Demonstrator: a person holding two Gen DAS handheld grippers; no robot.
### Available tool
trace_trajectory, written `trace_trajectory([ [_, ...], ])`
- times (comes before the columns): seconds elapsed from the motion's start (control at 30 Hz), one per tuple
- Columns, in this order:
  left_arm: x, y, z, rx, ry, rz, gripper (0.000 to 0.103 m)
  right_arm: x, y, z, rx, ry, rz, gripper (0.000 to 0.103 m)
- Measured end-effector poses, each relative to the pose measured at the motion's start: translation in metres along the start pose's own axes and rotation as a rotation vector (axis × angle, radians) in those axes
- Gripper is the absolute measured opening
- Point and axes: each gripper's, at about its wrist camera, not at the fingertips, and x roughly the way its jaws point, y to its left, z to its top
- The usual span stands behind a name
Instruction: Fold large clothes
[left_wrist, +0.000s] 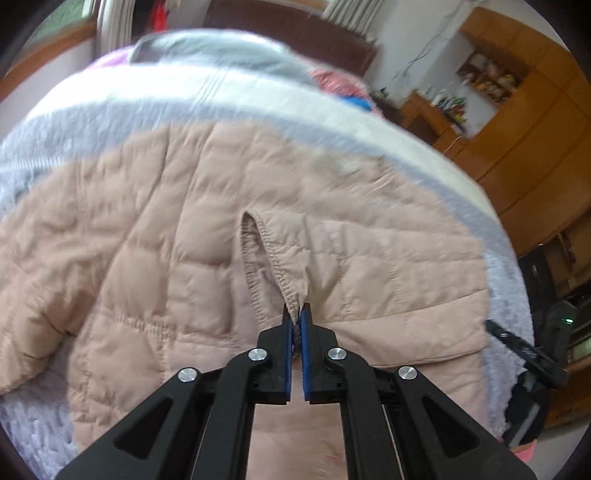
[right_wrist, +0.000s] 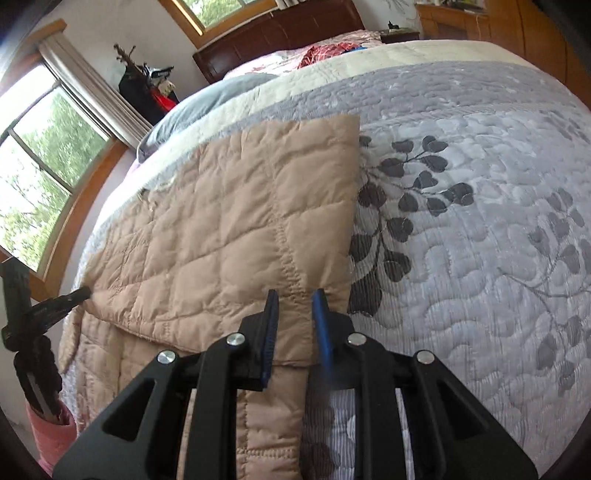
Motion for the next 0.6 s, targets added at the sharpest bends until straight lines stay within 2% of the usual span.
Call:
trace_trajectory([
  [0.13, 0.028, 0.019, -0.008, -0.012, 0.026, -0.004, 0.007, 0.009, 0.001, -0.004, -0.016, 0.018, -0.033, 0.018],
  [0.23, 0.031, 0.017, -0.008, 0.013, 0.020, 0.001, 0.007, 0.014, -0.004, -0.004, -0.023, 0.021, -0.035, 0.018],
  [0.33, 0.026, 0.016, -0.005, -0.005, 0.042, 0.001, 0.009, 0.008, -0.007, -0.003, -0.027, 0.015, -0.020, 0.020],
  [0.4, 0.012, 0.018, -0.001, -0.035, 0.036, 0.018, 0.018, -0.001, -0.005, -0.002, -0.017, 0.018, -0.002, 0.025],
  [0.43, 0.000, 0.018, 0.000, -0.036, 0.007, 0.054, 0.029, -0.012, -0.001, -0.001, -0.014, 0.013, 0.016, 0.030],
  [0.47, -0.012, 0.015, 0.002, -0.025, -0.029, 0.085, 0.034, -0.020, 0.004, 0.001, -0.013, 0.010, 0.025, 0.031],
  [0.53, -0.029, 0.004, 0.003, 0.008, -0.074, 0.110, 0.035, -0.030, 0.016, 0.005, -0.013, 0.035, 0.023, 0.031],
  [0.6, -0.035, -0.015, 0.005, 0.056, -0.078, 0.097, 0.037, -0.033, 0.038, 0.008, -0.045, 0.061, 0.033, 0.031],
])
